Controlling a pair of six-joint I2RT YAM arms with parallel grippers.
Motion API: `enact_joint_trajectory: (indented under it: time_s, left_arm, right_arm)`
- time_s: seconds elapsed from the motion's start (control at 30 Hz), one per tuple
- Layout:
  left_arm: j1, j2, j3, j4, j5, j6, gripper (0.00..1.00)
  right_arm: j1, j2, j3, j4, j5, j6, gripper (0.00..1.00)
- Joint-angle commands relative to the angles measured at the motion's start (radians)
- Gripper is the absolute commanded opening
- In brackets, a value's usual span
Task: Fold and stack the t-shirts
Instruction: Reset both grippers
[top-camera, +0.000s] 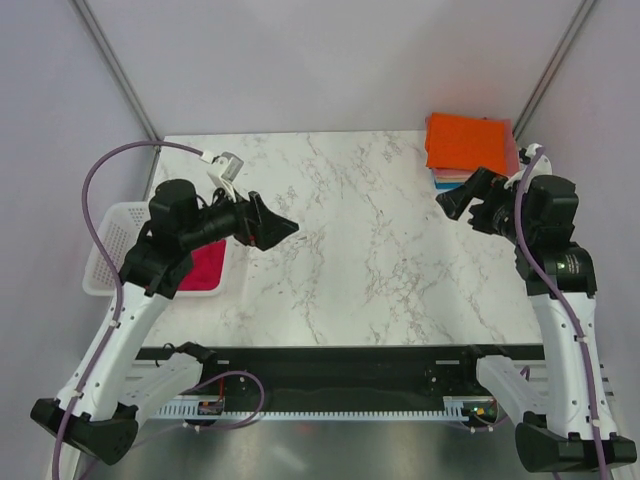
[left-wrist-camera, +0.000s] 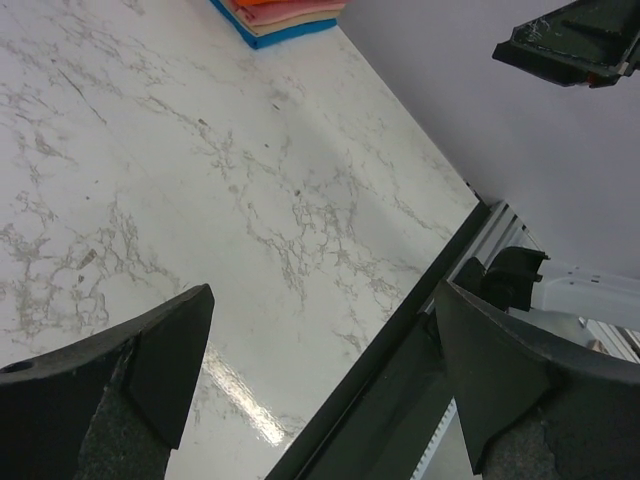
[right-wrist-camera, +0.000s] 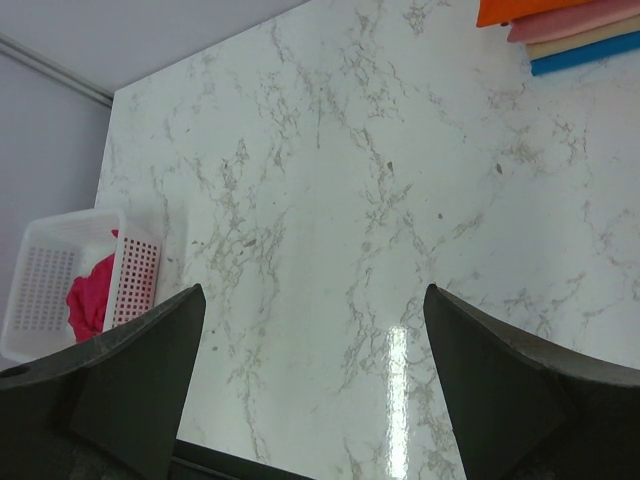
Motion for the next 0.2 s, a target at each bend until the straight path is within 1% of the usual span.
enact_joint_trajectory:
  time_s: [0.0, 0.17]
  left_arm:
    - [0.0, -0.031, 0.01, 0.003, -0.014, -0.022, 1.0]
    - [-0.002, -0.031, 0.021, 0.004, -0.026, -0.025, 1.0]
  right_arm:
    - [-0.002, -0.027, 0.013, 0.017, 0.005, 0.01, 0.98]
    - [-0.002, -0.027, -0.002, 0.011, 0.017, -0.004, 0.98]
